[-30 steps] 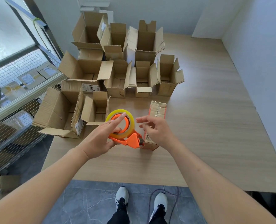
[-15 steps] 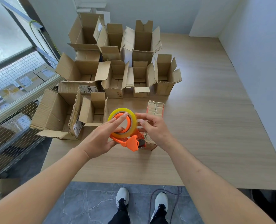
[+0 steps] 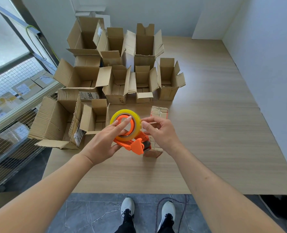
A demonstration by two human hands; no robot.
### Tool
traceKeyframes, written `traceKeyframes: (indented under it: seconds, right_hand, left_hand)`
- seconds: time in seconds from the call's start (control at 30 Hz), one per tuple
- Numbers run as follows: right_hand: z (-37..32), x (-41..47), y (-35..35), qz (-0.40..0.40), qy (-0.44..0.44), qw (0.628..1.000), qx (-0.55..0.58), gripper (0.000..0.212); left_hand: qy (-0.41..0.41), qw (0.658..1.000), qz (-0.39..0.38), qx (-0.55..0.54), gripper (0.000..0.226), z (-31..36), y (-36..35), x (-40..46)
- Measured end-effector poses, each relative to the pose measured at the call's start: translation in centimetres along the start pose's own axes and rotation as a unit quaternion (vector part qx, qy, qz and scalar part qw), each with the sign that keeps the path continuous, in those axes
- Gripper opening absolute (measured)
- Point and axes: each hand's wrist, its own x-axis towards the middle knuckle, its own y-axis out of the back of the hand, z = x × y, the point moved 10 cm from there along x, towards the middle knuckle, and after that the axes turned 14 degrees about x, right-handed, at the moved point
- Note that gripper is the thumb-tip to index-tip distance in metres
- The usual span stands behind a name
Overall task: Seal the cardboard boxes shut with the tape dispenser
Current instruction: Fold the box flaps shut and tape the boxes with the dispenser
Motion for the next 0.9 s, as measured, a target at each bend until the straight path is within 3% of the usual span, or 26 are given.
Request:
traceKeyframes:
  seconds: [0.13,0.3,0.5,0.73,0.9]
  right_hand:
    - [0.2,-0.2,-0.5,-0.061,0.013,0.990,-0.129,0.016]
    - [0.5,-0.1,-0.8,-0.076,-0.026,0.977,-0.199,0.014]
    - [0.5,-0.2,-0.6,-0.082,-0.065,0.976,-0.189,0.017]
    - [0.6,-0.2,0.0,-0.036,-0.072,0.987,-0.138,0.062]
    - [0.1,-0.3,-0.3,-0.046,-0.061,0.986,-0.151,0.047]
  left_hand:
    - [-0.011,0.999,0.041,0.020,0.097,0.2,0.7,0.3]
    - [-0.042,0.996,0.045,0.065,0.099,0.9,0.8,0.7]
    - [-0.048,0.994,0.054,0.084,0.102,1.4,1.2,0.8]
    - [-0.041,0.993,0.059,0.094,0.100,1.1,1.5,0.8]
    - [-0.045,0.994,0.051,0.088,0.102,1.4,1.2,1.0]
